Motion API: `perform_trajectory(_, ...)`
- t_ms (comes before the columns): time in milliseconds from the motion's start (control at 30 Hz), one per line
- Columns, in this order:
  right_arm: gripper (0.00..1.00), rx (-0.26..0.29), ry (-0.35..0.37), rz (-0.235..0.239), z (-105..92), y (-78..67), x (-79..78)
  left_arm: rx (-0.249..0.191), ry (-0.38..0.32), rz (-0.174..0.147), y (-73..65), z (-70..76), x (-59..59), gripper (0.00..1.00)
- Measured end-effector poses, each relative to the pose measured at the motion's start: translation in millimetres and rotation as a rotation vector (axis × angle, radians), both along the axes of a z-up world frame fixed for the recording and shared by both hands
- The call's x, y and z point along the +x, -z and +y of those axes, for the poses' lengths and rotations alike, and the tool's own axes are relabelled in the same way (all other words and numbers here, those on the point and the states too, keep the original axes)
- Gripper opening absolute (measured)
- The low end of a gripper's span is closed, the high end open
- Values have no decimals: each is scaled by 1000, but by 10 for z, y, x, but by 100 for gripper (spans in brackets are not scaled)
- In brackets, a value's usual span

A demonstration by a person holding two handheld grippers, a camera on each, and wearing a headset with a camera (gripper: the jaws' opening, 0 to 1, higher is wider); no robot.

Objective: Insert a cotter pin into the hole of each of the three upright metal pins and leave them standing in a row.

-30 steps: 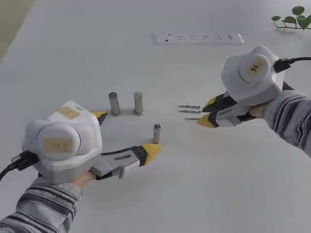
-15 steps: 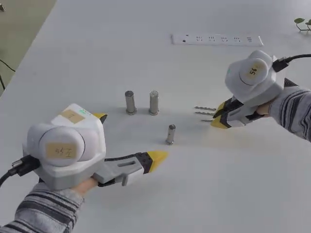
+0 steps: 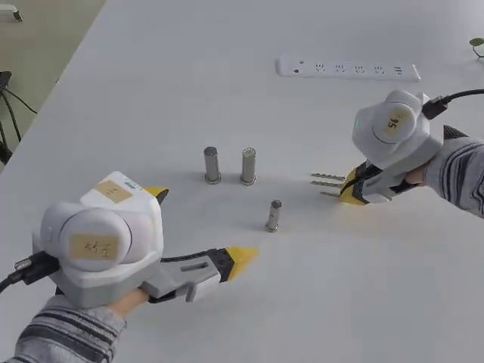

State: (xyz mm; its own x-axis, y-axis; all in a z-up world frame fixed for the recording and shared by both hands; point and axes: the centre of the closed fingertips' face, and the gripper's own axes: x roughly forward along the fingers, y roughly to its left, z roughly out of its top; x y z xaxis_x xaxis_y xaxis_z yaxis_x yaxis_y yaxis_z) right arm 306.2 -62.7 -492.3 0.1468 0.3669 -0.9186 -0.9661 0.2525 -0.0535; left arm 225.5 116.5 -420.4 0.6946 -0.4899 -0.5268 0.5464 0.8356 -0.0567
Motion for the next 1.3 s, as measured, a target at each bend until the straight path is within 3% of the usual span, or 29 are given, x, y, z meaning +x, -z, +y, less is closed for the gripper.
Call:
perform_trajectory(300,0,0,-39,-29,22,-14,-4,7,4,4,-18,26,-39,80)
perform_trajectory(367,0,25,-45,-53,57,-59,-4,6,5,4,-25,24,-45,78)
perform_trajectory(667,0,45,-128,-159,163,-283,-115,-11,30,8,-52,-52,-51,67)
perform_trajectory(767,0,42,-159,-189,188,-310,-119,-24,43,15,-52,-94,-56,65)
perform_trajectory(1100,0,127,-235,-283,438,-620,-375,-78,72,42,-105,-240,-62,53)
perform_trajectory(1300,0,162,-293,-334,573,-762,-501,-159,66,51,-182,-351,-30,42)
